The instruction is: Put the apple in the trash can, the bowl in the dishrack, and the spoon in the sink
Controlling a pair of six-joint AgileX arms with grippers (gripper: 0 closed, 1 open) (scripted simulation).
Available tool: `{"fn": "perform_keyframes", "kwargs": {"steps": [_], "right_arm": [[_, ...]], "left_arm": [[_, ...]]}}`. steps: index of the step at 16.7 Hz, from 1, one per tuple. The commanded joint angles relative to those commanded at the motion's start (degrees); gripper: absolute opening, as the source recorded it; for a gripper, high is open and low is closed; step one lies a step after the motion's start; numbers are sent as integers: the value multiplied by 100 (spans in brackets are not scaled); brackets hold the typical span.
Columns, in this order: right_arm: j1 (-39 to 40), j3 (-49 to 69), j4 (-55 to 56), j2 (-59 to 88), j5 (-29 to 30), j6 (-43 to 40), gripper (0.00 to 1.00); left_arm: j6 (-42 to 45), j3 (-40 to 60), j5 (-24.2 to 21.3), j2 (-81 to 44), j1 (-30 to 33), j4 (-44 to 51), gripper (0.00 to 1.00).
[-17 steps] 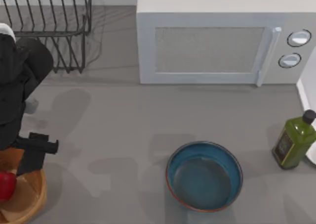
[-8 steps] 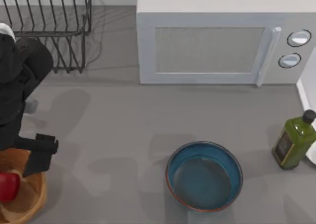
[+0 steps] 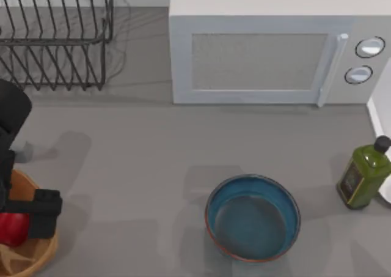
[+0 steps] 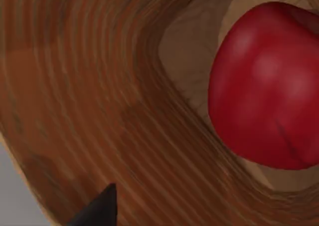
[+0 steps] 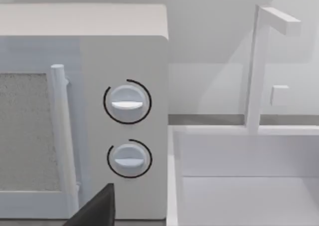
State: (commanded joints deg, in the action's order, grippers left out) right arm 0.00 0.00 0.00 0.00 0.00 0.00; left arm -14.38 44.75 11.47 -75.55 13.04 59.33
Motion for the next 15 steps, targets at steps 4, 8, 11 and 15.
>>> {"fn": "perform_keyframes", "kwargs": {"steps": [4, 8, 11, 15], "right_arm": [[0, 0, 0, 0, 0, 0, 100], [0, 0, 0, 0, 0, 0, 100], [0, 0, 0, 0, 0, 0, 100], [0, 0, 0, 0, 0, 0, 100]], "left_arm": [[277, -868, -188, 1613, -313, -1348, 100], [402, -1756, -505, 4079, -588, -2970, 100], [571, -2827, -729, 5743, -806, -4329, 100], [1057, -4090, -982, 7121, -1156, -5552, 100]]}}
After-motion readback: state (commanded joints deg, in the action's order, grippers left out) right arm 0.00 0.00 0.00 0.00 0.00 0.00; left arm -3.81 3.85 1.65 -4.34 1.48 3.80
